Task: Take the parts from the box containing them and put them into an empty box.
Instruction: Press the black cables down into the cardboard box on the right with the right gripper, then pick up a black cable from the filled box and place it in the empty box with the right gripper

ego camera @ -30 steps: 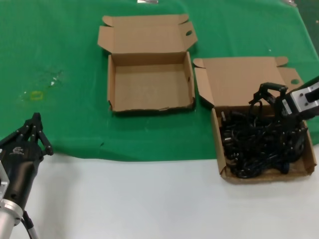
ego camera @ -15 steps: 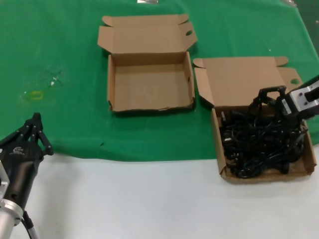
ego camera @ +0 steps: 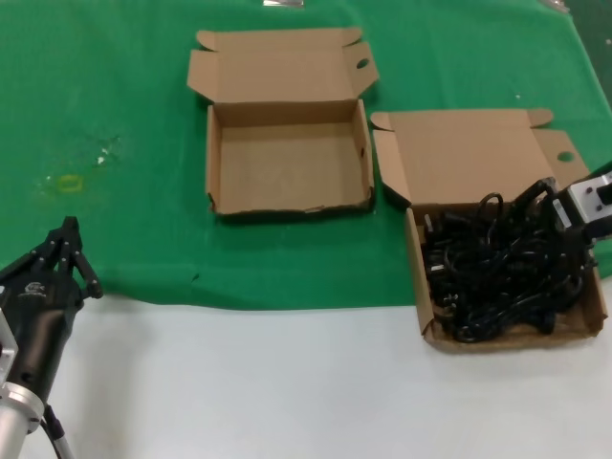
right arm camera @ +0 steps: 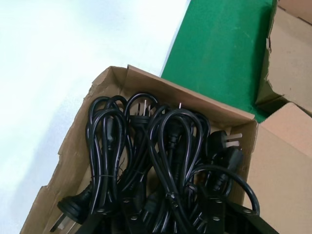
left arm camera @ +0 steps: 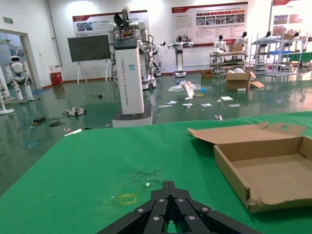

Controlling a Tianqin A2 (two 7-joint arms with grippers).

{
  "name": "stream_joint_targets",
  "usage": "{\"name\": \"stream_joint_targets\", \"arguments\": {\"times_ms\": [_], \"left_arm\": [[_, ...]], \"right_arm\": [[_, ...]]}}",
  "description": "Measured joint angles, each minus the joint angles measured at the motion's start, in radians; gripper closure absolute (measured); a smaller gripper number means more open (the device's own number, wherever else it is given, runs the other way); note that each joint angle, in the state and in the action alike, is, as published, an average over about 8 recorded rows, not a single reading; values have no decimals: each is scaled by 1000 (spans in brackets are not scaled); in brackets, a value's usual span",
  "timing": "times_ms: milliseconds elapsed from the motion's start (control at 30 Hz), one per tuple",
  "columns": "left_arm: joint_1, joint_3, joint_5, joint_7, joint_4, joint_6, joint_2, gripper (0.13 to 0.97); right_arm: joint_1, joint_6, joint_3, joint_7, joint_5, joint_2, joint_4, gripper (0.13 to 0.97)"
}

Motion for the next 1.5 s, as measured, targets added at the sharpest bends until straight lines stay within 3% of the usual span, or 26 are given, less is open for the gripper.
{"name": "stream_joint_targets", "arguments": {"times_ms": [367,500,767,1167,1500], "left_arm": [[0,0,0,0,0,0,0,953],[0,0,0,0,0,0,0,953],[0,0,0,0,0,0,0,953],[0,0,0,0,0,0,0,953],[0,0,0,0,0,0,0,953]], "right_arm": [[-7,4,6,11,-5,6,7,783],[-6,7,6,12,-6,1,6,783],[1,-25,9,66,-9,19,68,870],[63,-180,17,263,-2,79,180,874],[122,-230,34,372,23,44,141,875]]}}
